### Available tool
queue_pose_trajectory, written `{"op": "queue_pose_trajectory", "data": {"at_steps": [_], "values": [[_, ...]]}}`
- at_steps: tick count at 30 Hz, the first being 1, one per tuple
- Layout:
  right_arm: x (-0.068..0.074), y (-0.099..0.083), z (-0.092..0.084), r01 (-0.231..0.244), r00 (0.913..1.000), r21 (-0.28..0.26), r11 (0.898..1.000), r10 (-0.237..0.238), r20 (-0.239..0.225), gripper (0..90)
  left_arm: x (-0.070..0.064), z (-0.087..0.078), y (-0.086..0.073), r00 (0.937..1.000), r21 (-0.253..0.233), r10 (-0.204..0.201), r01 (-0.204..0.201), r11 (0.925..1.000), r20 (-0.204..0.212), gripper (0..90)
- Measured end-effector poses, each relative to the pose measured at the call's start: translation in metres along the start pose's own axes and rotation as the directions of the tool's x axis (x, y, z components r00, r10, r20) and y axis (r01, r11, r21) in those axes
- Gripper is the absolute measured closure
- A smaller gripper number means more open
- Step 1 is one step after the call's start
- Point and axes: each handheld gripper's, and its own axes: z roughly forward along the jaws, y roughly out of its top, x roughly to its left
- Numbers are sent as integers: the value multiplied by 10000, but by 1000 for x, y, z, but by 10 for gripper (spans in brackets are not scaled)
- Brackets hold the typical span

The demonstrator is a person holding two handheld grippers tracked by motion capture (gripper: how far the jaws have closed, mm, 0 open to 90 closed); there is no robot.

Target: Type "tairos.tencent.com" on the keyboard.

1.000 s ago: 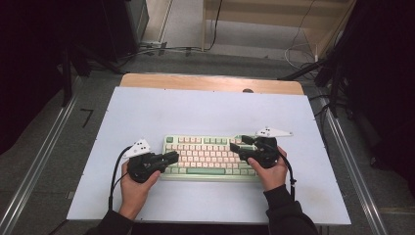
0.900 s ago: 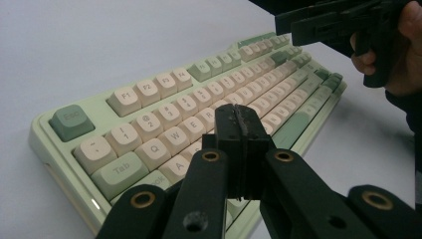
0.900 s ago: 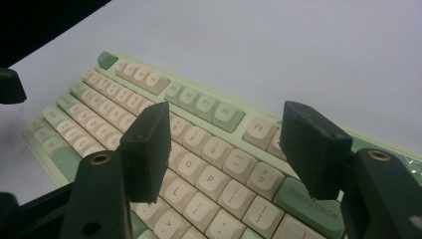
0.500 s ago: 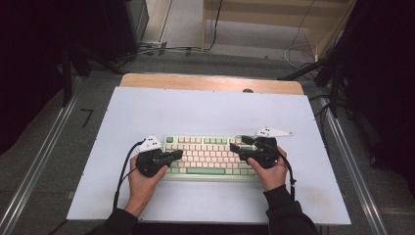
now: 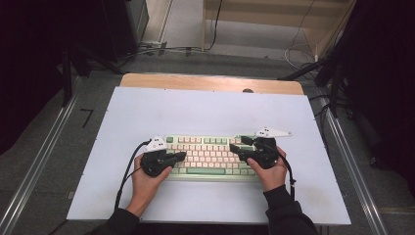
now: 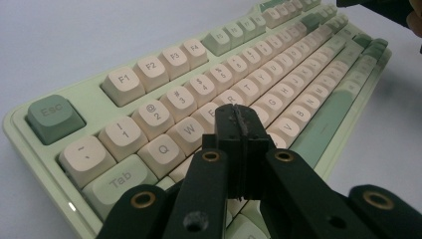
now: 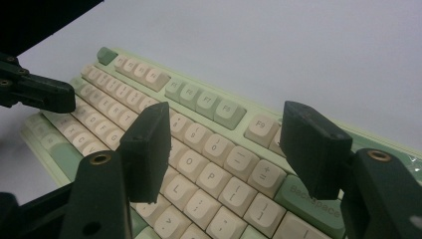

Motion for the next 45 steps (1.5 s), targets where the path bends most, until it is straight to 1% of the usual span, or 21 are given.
{"op": "queue_pose_trajectory", "data": {"at_steps": [4,28,45], "values": [[0,0,0,11,10000,3,10000,-11,-11,357,-1,1,0,10000,66,72,-71,10000,-54,900],[1,-1,2,-12,10000,88,10000,12,-60,356,1,5,-1,9998,226,93,-89,9997,-169,900],[1,-1,2,-15,10000,106,9999,16,-89,356,1,6,-1,9999,275,85,-81,9996,-146,900]]}}
